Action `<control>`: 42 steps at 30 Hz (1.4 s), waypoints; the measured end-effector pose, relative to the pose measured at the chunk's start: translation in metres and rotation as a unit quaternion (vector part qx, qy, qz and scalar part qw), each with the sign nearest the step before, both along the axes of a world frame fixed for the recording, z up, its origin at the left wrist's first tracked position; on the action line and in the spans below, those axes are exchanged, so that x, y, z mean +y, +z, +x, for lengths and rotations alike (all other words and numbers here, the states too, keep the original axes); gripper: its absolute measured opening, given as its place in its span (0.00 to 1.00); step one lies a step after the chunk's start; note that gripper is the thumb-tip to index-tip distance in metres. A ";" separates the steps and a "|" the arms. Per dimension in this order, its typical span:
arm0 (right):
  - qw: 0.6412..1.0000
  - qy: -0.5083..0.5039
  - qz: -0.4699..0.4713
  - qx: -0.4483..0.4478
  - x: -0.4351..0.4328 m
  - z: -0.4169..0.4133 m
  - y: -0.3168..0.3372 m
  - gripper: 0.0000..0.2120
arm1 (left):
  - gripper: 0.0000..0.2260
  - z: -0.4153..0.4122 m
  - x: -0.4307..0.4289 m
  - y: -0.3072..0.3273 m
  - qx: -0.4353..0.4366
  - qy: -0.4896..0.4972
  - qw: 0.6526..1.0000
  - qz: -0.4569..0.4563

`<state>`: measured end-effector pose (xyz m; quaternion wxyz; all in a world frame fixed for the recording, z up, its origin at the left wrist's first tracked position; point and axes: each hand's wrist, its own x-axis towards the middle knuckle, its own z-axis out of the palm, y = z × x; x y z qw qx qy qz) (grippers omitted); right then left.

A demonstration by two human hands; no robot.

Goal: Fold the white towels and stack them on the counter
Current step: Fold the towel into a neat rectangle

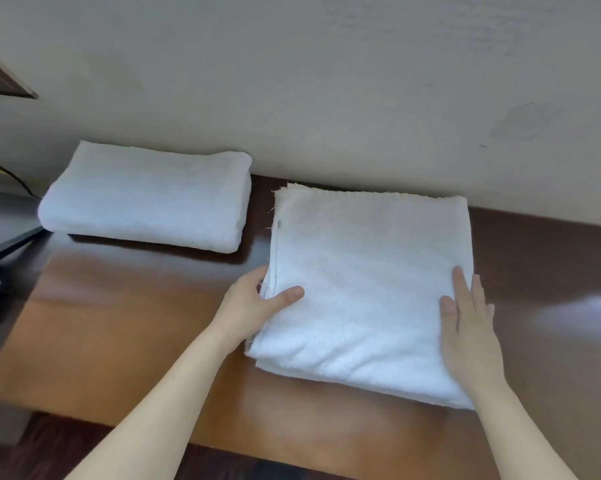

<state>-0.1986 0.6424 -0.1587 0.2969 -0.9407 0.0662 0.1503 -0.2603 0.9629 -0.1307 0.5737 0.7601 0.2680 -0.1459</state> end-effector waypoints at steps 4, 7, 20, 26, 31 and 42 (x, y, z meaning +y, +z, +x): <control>1.000 0.004 0.028 -0.007 -0.005 -0.001 0.005 0.24 | 0.20 -0.009 -0.004 -0.001 0.034 -0.009 0.999 -0.022; 0.999 -0.001 0.047 -0.010 -0.008 -0.002 0.006 0.23 | 0.27 -0.015 -0.009 -0.004 0.054 -0.023 0.998 0.017; 0.998 0.023 0.050 -0.033 -0.012 -0.004 0.011 0.21 | 0.14 -0.047 -0.015 -0.012 0.047 0.010 0.992 -0.120; 0.998 -0.008 -0.004 -0.056 -0.011 0.002 0.004 0.24 | 0.31 -0.022 -0.005 -0.015 0.068 0.063 0.991 -0.098; 0.968 0.108 -0.146 -0.175 0.009 0.017 0.003 0.28 | 0.25 0.039 -0.015 -0.005 0.036 0.128 0.988 -0.084; 0.947 0.205 -0.201 -0.147 0.010 0.013 -0.020 0.30 | 0.21 0.129 -0.008 -0.008 0.004 0.166 0.981 -0.096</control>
